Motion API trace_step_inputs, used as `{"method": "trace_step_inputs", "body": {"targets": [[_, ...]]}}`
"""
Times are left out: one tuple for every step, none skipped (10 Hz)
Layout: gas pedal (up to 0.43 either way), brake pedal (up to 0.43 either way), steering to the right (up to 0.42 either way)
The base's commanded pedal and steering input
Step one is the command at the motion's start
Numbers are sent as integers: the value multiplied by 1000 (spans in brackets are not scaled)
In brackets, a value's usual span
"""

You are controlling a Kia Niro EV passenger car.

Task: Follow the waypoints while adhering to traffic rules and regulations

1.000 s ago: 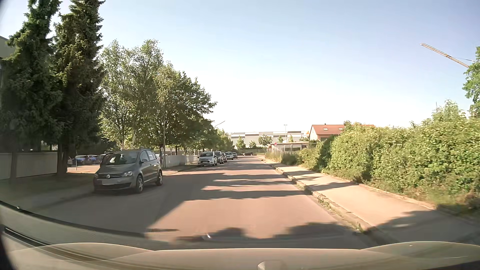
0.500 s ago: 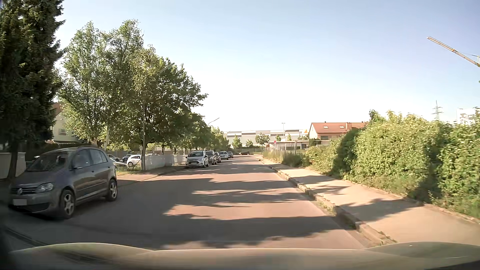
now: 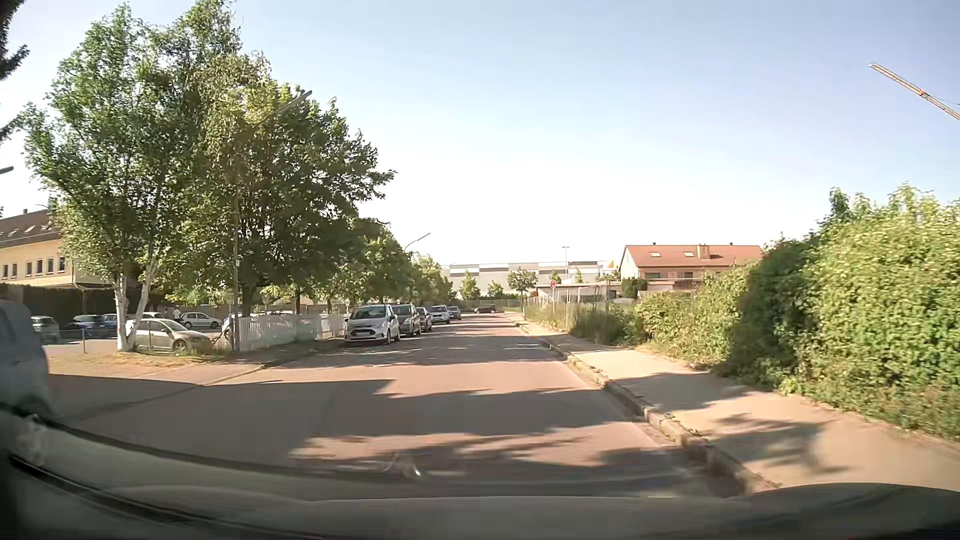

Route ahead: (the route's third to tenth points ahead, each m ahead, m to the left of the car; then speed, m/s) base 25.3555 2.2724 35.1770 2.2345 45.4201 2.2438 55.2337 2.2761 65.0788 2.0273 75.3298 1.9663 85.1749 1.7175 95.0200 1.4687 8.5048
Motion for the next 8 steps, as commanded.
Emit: {"method": "trace_step_inputs", "body": {"targets": [[0, 0, -9], [0, 0, -12], [0, 0, -15], [0, 0, -16], [0, 0, -17], [0, 0, -19], [0, 0, -22], [0, 0, -25]]}}
